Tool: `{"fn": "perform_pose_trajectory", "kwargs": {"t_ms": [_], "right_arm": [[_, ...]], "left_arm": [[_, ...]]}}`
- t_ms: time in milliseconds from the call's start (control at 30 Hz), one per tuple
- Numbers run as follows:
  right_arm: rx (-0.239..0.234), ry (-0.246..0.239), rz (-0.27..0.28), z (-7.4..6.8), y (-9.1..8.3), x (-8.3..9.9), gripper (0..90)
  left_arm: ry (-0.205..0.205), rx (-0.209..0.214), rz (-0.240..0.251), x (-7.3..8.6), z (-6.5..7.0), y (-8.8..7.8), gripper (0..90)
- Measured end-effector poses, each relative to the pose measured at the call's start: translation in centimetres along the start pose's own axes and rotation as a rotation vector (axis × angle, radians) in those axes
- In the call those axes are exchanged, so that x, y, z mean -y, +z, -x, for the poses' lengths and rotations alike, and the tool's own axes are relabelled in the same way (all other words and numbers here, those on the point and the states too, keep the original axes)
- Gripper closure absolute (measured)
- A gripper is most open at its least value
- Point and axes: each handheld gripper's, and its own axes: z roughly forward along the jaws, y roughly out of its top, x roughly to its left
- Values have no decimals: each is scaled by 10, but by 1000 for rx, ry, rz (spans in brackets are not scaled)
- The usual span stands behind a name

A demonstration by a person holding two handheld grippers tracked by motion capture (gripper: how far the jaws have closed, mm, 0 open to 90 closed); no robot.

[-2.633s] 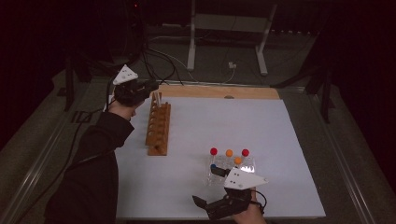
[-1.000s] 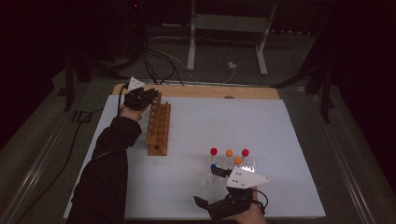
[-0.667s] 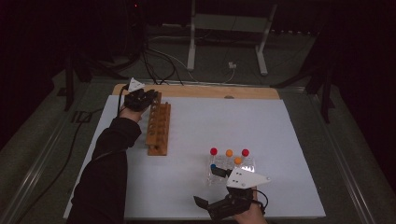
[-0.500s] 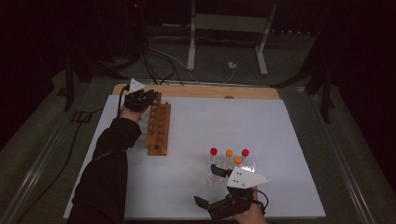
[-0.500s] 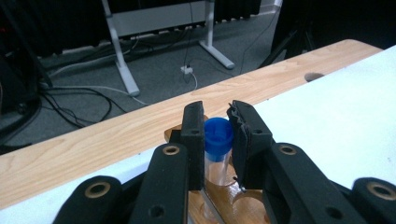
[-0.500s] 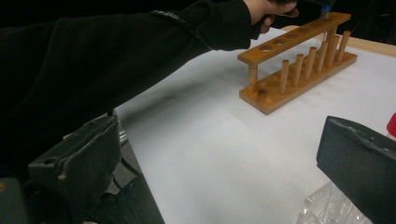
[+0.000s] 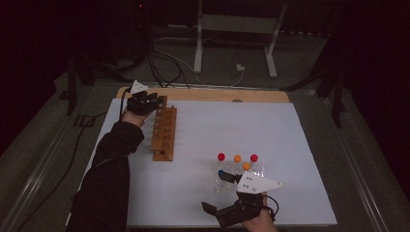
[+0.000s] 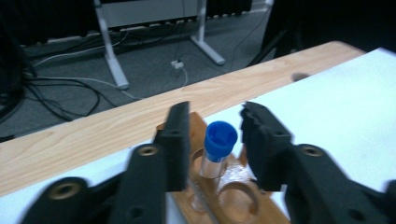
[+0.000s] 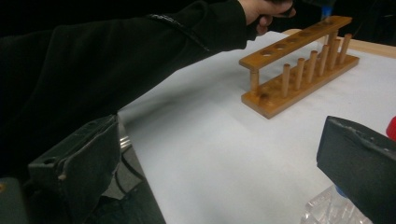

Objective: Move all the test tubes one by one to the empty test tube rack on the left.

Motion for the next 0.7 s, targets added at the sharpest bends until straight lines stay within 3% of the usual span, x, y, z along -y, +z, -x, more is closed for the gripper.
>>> {"fn": "perform_pose_trajectory", "kwargs": {"t_ms": [100,133,233,267,300,333,433,533,700], "right_arm": [[10,-6,1,1,-2,-1,0],[11,-5,-5,2,-2,-2,0],[41,-21,-8,4,-5,-5,0],[66,-32,-9,6,-7,-7,0],[66,-32,-9,6,-7,-7,0],[88,-41,-13,9,-9,-8,0],[111,-52,-21,12,-10,-8,0],[133,-44,-24,17,-11,-7,0],[147,-31,-51,22,-9,-4,0]], "left_arm": [[6,26,21,-6,5,-12,453],[-1,55,29,-8,7,-19,423],[-1,107,52,-11,15,-35,335],[4,124,52,-12,19,-40,266],[6,134,54,-12,22,-44,266],[9,155,52,-12,25,-49,182],[20,201,45,-10,36,-64,133],[50,247,36,-6,49,-82,29],[75,304,37,6,65,-108,23]]}}
